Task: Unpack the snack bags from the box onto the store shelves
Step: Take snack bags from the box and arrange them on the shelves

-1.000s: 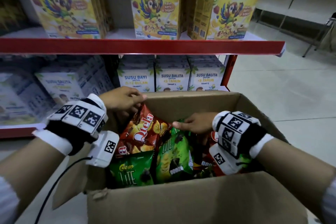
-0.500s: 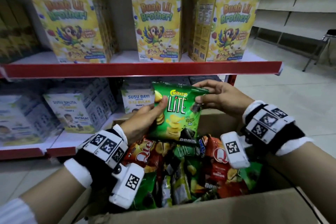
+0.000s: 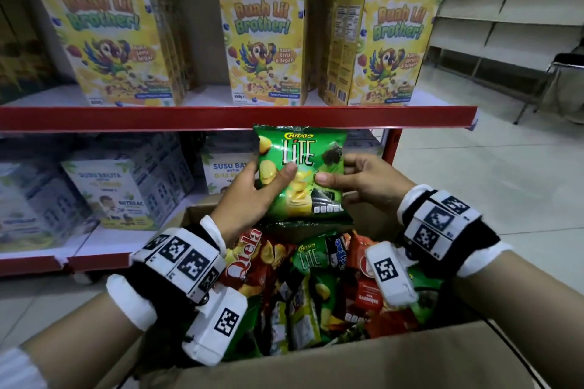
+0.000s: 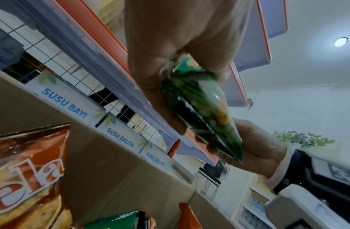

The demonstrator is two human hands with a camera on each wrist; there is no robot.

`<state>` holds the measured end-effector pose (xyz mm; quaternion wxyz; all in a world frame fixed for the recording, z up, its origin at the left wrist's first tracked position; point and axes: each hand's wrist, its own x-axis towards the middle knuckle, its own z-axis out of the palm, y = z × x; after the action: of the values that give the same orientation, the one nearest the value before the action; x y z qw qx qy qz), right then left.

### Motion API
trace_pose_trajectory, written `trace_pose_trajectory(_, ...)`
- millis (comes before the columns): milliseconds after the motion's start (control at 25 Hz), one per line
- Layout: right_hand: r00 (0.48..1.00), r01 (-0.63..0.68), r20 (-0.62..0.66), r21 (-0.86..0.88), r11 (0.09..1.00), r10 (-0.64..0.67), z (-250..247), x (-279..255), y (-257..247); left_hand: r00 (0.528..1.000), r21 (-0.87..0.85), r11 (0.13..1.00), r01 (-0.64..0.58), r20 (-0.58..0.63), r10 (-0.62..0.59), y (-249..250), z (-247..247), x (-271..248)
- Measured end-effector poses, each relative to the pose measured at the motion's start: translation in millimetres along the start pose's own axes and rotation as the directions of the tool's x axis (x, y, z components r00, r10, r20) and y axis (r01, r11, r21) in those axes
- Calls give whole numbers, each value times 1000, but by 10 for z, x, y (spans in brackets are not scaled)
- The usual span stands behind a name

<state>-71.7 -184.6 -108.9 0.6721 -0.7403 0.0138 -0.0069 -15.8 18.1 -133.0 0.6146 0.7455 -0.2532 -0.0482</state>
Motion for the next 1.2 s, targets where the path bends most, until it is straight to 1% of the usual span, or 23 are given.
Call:
trace_pose_trajectory(40, 998, -39, 41, 3, 999, 39, -54, -12, 26, 1000, 14, 1000, -21, -1, 21, -29, 15, -12)
trace_pose_trajectory(80, 993, -79, 77, -83, 993, 85, -119, -24, 61, 999, 21, 999, -31, -30, 32, -65, 9, -10)
trace_pose_trajectory(120, 984, -120, 94, -273, 955, 151, -216, -40, 117, 997, 21, 999, -33, -64, 34, -108, 0, -3)
trace_pose_trajectory(160, 969, -158, 89, -492, 856, 230, -328, -63, 180, 995, 27, 999, -29, -92, 31, -155, -24, 13)
trace_pose_trajectory(200, 943, -216, 50, -661, 719, 329, -441, -86, 255, 993, 36, 999, -26, -111, 30, -197, -61, 26)
trace_pose_trajectory(240, 900, -286, 0, -756, 589, 436, -547, -119, 338, 992, 37, 999, -26, -119, 30, -228, -98, 38)
trace_pose_trajectory(280, 846, -339, -41, -812, 476, 532, -636, -155, 436, 993, 29, 999, -25, -118, 28, -261, -132, 52)
trace_pose_trajectory(320, 794, -362, -62, -847, 389, 604, -689, -193, 529, 993, 16, 1000, -24, -117, 25, -288, -160, 68)
trace_pose_trajectory(360, 756, -368, -63, -864, 344, 651, -724, -218, 608, 992, -2, 1000, -20, -122, 20, -307, -181, 85)
trace_pose_trajectory(400, 750, -368, -56, -863, 346, 659, -747, -232, 654, 991, -21, 1000, -14, -133, 11, -317, -199, 96)
trace_pose_trajectory(440, 766, -361, -33, -849, 386, 642, -763, -249, 652, 990, -31, 1000, -4, -141, 0, -324, -209, 106)
trace_pose_trajectory(480, 801, -345, -8, -823, 451, 599, -781, -248, 605, 989, -18, 1000, 15, -145, -17, -324, -226, 115)
trace_pose_trajectory(520, 849, -333, 4, -773, 540, 528, -805, -249, 520, 988, 12, 999, 42, -149, -40, -326, -240, 125)
trace_pose_trajectory(600, 936, -283, -10, -613, 738, 351, -845, -242, 277, 980, 43, 996, 82, -187, -73, -333, -263, 130)
trace_pose_trajectory(640, 965, -232, -13, -514, 826, 263, -846, -245, 146, 972, 47, 995, 93, -219, -80, -331, -266, 126)
trace_pose_trajectory(680, 982, -176, -6, -412, 894, 190, -832, -249, 31, 965, 61, 993, 99, -250, -81, -319, -263, 121)
trace_pose_trajectory(720, 991, -126, 4, -326, 937, 135, -800, -251, -67, 962, 94, 991, 97, -266, -69, -315, -262, 121)
trace_pose_trajectory(841, 999, 1, 32, -209, 978, 5, -628, -243, -266, 965, 281, 956, 83, -261, -8, -306, -248, 124)
trace_pose_trajectory(921, 996, 81, -27, -137, 987, -85, -497, -207, -326, 966, 314, 948, 55, -257, 29, -291, -232, 129)
trace_pose_trajectory(1001, 978, 129, -153, -103, 986, -144, -368, -158, -348, 975, 258, 966, 8, -216, 49, -260, -199, 121)
trace_pose_trajectory(1081, 947, 158, -270, -71, 985, -172, -284, -108, -326, 996, 101, 995, -20, -89, 29, -228, -136, 110)
trace_pose_trajectory(1121, 933, 176, -312, -39, 984, -180, -259, -88, -314, 1000, 18, 1000, 5, -23, -4, -222, -102, 108)
trace_pose_trajectory(1201, 908, 213, -371, 12, 977, -193, -221, -58, -292, 993, -112, 987, 113, 49, -108, -178, -54, 79)
